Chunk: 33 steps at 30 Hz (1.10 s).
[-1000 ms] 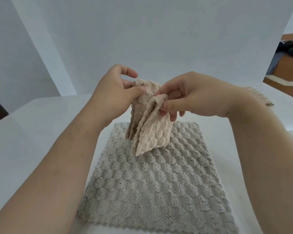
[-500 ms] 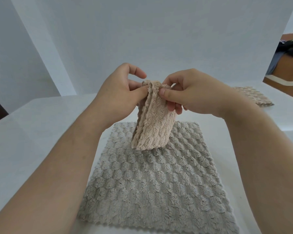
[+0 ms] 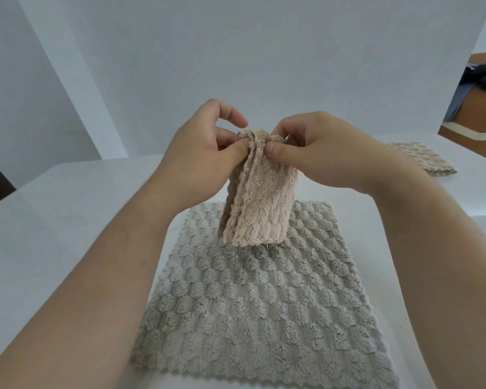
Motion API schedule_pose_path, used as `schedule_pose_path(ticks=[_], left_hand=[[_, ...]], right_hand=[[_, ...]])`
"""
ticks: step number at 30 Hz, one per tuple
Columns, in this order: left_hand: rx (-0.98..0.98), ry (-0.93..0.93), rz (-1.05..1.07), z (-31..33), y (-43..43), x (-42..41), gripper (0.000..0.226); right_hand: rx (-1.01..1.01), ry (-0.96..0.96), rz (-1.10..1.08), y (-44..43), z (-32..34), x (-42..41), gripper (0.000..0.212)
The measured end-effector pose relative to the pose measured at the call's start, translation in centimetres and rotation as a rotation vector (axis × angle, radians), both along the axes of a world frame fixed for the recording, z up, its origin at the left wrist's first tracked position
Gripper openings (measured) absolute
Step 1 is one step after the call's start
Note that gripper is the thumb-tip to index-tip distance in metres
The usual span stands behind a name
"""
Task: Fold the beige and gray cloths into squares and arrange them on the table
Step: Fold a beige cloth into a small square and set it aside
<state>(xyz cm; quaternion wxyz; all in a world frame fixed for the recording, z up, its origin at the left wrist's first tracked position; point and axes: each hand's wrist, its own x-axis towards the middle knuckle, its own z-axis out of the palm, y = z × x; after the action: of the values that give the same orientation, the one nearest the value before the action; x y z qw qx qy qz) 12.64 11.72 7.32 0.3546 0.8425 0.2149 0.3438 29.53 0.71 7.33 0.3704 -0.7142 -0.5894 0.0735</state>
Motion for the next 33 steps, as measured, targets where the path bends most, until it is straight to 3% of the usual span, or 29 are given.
schedule_pose_path(ticks=[5,8,13,19,25,33], left_hand=[[0.007,-0.005,0.01,0.0,-0.1,0.0,0.019],[-0.041,-0.017,-0.011,0.0,-0.1,0.0,0.021],[-0.198,-0.066,-0.079,0.0,0.3,0.1,0.031],[-0.138,0.089,-0.069,-0.4,0.5,0.1,0.044],[0.059,0.321,-0.016,-0.8,0.6,0.1,0.035],[0.004,0.037,0.007,-0.9,0.5,0.5,0.016]], right_hand=[[0.068,-0.108,-0.037,0.3,-0.2,-0.6,0.005],[0.087,-0.094,-0.015,0.3,-0.3,-0.7,0.021],[0.141,-0.048,-0.017,0.3,0.0,-0.7,0.013],[0.14,-0.062,-0.073,0.1,0.1,0.0,0.011],[0.213,-0.02,-0.166,-0.3,0.3,1.1,0.009],[0.23,0.095,-0.284,-0.2,0.4,1.9,0.009]])
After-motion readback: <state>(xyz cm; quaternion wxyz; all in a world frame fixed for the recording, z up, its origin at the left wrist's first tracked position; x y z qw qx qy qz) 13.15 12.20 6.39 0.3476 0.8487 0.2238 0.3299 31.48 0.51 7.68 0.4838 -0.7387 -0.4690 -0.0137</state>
